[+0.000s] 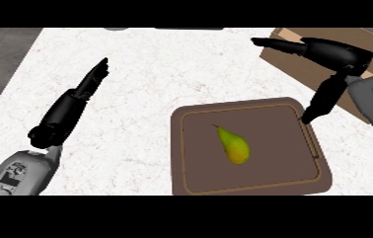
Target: Pick the pear from the tray and place it in the cardboard box
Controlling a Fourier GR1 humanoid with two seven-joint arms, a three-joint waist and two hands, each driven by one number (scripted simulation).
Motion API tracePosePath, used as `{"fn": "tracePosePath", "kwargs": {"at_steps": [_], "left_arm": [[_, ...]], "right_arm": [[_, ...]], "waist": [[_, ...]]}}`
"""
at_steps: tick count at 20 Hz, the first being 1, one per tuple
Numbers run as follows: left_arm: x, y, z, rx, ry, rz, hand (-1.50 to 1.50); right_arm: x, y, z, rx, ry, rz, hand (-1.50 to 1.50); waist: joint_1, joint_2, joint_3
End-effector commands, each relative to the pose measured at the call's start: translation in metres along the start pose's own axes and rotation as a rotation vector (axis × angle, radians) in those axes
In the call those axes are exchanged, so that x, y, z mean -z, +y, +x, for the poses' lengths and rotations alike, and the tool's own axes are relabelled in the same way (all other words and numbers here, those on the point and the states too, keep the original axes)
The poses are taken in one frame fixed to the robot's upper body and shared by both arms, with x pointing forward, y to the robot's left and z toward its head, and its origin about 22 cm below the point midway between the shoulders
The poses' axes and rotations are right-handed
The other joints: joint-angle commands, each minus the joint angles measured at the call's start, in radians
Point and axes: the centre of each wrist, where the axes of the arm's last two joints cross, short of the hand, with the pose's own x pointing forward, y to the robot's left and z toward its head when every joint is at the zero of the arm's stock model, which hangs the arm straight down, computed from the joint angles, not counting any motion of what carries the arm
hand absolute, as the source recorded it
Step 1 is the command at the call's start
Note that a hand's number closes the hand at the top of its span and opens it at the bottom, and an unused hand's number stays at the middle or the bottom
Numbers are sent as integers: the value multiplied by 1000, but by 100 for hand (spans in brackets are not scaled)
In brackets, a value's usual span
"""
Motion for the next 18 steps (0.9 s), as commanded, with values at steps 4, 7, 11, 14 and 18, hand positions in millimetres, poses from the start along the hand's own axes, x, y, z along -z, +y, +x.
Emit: {"fn": "tracePosePath", "kwargs": {"at_steps": [4, 7, 11, 14, 18], "left_arm": [[-2, 13, -7, 3, 18, 21, 0], [-5, 10, -18, 13, 5, 21, 0], [1, 8, -11, 11, 27, 25, 0], [-5, 13, 0, 3, 26, 23, 0], [-1, 1, 5, -5, 21, 19, 0]], "right_arm": [[53, 22, 52, -190, 27, 298, -150], [60, 16, 69, -293, 78, 323, -150], [71, 38, 92, -309, 115, 387, -150], [79, 42, 103, -342, 189, 426, -150], [72, 67, 93, -310, 222, 446, -150]], "waist": [[-20, -8, -1], [-20, -5, -1], [-29, -8, -1], [-24, -9, 0], [-24, -8, 0]]}}
